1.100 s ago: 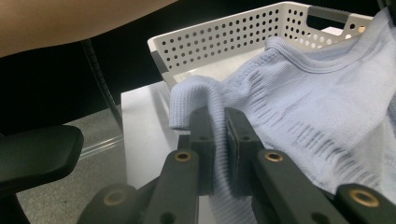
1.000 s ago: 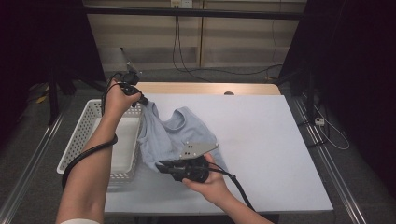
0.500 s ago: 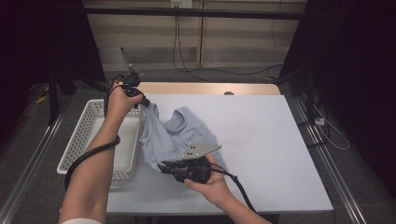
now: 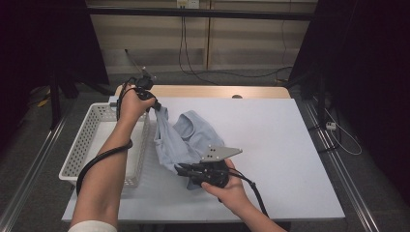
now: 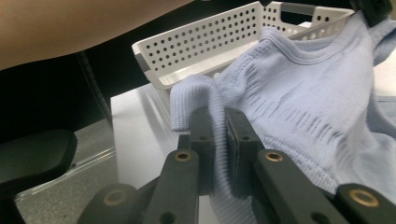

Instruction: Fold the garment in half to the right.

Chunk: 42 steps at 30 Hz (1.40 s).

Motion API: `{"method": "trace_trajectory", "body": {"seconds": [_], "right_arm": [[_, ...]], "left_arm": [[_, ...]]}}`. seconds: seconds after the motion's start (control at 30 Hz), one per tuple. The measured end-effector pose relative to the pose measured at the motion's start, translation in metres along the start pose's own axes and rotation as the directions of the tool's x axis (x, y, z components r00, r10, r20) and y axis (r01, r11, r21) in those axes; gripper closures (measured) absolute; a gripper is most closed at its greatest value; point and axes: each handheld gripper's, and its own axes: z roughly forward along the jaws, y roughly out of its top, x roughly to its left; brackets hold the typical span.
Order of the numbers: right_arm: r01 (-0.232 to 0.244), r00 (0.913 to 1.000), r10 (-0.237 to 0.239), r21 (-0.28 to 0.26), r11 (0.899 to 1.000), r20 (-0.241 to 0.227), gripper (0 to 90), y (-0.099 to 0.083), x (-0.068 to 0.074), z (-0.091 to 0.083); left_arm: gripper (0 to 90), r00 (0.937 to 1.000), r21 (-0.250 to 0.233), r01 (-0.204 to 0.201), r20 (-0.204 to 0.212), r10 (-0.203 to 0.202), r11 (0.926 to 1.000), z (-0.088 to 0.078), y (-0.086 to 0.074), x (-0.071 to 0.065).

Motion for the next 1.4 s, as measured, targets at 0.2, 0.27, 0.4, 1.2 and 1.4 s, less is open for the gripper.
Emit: {"method": "trace_trajectory", "body": {"seconds": [0.2, 0.27, 0.4, 1.2, 1.4], "right_arm": [[-0.010, 0.9999, 0.010, -0.012, 1.000, 0.014, 83.7, -0.002, -0.002, -0.006], [-0.011, 0.9997, 0.011, -0.012, 1.000, 0.020, 83.7, -0.003, -0.003, -0.007], [-0.024, 0.9991, 0.025, -0.023, 0.999, 0.033, 83.7, -0.004, -0.007, -0.012], [-0.030, 0.9935, 0.033, -0.034, 0.999, 0.109, 83.6, -0.015, -0.018, -0.034], [-0.026, 0.9928, 0.029, -0.031, 0.999, 0.117, 83.6, -0.016, -0.018, -0.036]], "left_arm": [[85.8, 0.9999, -0.009, -0.010, 0.003, 0.010, 0.9999, 0.004, 0.003, -0.006], [85.7, 0.9998, -0.017, -0.020, 0.005, 0.020, 0.9996, 0.006, 0.005, -0.009], [85.1, 0.9997, -0.022, -0.024, 0.007, 0.024, 0.9995, 0.007, 0.006, -0.011], [81.8, 0.9989, -0.069, -0.037, 0.027, 0.039, 0.9969, 0.018, 0.012, -0.027], [78.8, 0.9979, -0.085, -0.047, 0.041, 0.051, 0.9953, 0.019, 0.012, -0.029]]}}
